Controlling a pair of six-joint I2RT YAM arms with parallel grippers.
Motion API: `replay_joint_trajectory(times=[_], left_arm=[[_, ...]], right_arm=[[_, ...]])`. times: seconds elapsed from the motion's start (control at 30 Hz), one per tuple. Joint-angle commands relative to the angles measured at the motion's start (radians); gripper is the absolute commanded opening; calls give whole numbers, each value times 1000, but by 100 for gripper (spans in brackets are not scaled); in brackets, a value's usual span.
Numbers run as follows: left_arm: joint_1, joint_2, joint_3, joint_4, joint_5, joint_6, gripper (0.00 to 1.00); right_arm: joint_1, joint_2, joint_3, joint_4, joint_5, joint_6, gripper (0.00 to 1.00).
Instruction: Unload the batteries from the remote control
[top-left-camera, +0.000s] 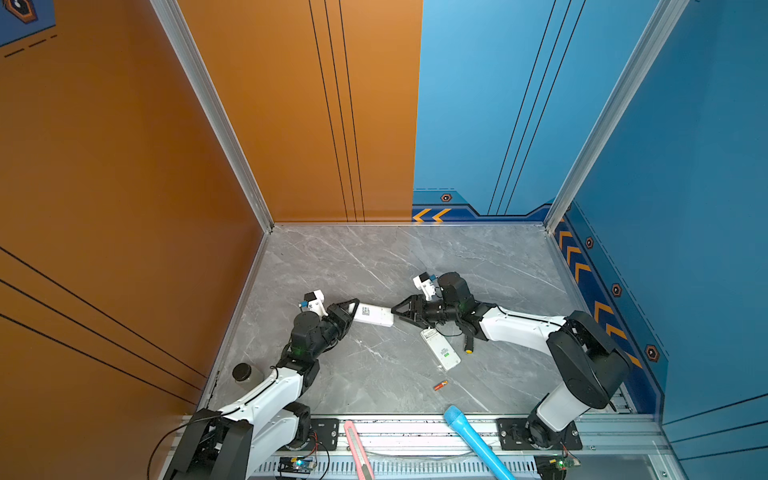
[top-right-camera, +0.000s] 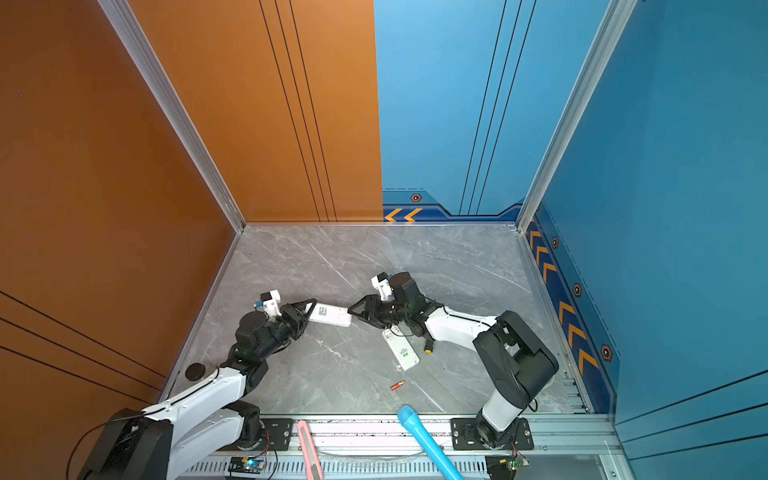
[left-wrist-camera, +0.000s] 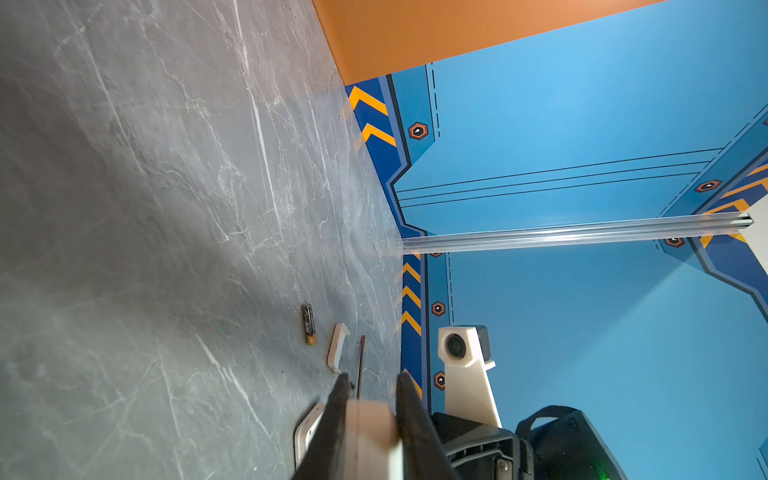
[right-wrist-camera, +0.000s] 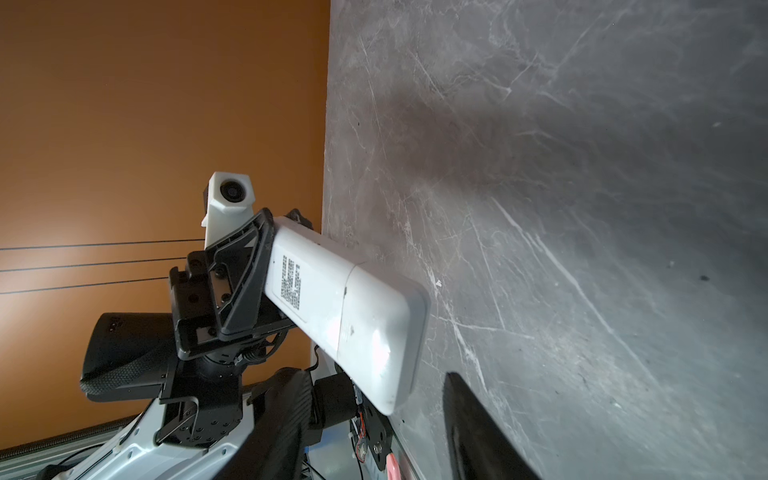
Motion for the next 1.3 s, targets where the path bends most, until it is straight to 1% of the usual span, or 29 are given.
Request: replay_joint_trajectory(times=[0.0, 0.03, 0.4, 0.53, 0.63, 0.7, 0.93, 1.1, 1.27], left_arm=[[-12, -18, 16, 2, 7, 22, 0], [-13, -21, 16, 2, 7, 22, 0], [-35, -48, 3, 2, -12, 15, 0], [-38, -56, -4, 2, -19, 7, 0], [-38, -63, -7, 2, -26, 4, 0], [-37, -64, -5, 2, -29, 4, 0], [-37, -56, -4, -3, -25, 14, 0], [-40, -59, 7, -41, -20, 46, 0], [-49, -50, 18, -59, -21, 63, 0]], right_arm=[[7, 46, 23, 20, -4, -2, 54], [36, 52, 22, 33, -4, 4, 54], [49, 75, 19, 63, 5, 12, 52], [51, 84, 12, 88, 2, 24, 41], [51, 73, -4, 82, 1, 19, 31], [49, 59, -27, 86, 3, 21, 26], [49, 34, -45, 87, 3, 25, 19], [49, 8, -38, 78, 3, 30, 18], [55, 27, -6, 61, -21, 25, 18]])
